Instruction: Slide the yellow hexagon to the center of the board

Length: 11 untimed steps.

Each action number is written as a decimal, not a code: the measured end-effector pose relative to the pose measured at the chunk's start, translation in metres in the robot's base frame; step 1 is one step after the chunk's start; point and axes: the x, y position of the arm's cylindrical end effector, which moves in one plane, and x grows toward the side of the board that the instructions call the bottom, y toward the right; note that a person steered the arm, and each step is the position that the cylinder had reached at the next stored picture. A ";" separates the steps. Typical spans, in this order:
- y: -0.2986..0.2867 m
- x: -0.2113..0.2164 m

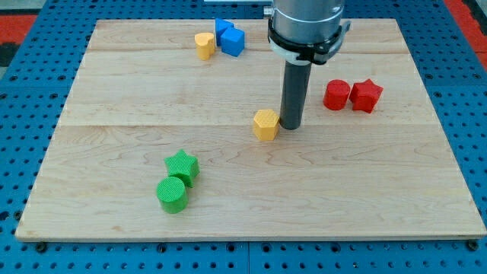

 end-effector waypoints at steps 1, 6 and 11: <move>0.000 0.000; 0.000 0.011; -0.009 0.017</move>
